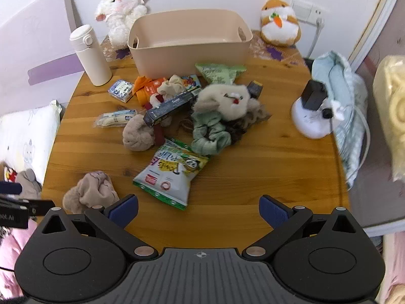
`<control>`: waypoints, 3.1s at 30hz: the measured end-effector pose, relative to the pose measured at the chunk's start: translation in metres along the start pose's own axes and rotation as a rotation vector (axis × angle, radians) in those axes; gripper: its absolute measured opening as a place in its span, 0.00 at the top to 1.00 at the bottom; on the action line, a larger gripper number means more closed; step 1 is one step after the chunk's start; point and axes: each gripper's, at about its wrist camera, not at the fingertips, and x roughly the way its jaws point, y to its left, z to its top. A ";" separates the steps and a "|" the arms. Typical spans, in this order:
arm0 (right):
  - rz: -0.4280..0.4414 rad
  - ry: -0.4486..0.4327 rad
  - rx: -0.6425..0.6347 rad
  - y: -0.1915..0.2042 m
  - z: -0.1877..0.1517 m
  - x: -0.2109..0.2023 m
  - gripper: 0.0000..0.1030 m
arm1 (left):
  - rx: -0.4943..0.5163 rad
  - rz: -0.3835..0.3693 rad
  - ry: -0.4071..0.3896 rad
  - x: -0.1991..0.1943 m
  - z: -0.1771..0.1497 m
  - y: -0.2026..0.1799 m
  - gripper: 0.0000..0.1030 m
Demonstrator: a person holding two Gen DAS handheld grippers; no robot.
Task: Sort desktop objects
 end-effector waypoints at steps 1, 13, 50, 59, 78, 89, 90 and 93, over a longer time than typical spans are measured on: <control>0.006 0.006 0.009 0.002 0.001 0.007 0.00 | -0.004 -0.004 0.004 0.003 0.001 0.003 0.10; 0.063 0.135 0.143 0.021 0.027 0.084 0.00 | 0.018 0.007 0.052 0.038 0.004 0.014 0.10; 0.088 0.226 0.191 0.014 0.041 0.199 0.20 | 0.081 0.091 0.089 0.163 0.033 -0.022 0.40; 0.121 0.205 0.128 -0.007 0.036 0.189 0.46 | 0.017 0.105 0.105 0.159 0.027 -0.030 0.63; 0.259 0.024 -0.013 -0.030 0.051 0.118 0.50 | 0.015 0.077 -0.032 0.109 0.061 -0.048 0.66; 0.231 -0.170 -0.036 -0.073 0.120 0.075 0.50 | 0.070 0.104 -0.179 0.071 0.131 -0.074 0.66; 0.225 -0.176 -0.031 -0.078 0.128 0.076 0.50 | 0.077 0.105 -0.193 0.068 0.140 -0.077 0.66; 0.203 -0.201 -0.034 -0.088 0.151 0.078 0.50 | 0.081 0.104 -0.220 0.064 0.164 -0.082 0.66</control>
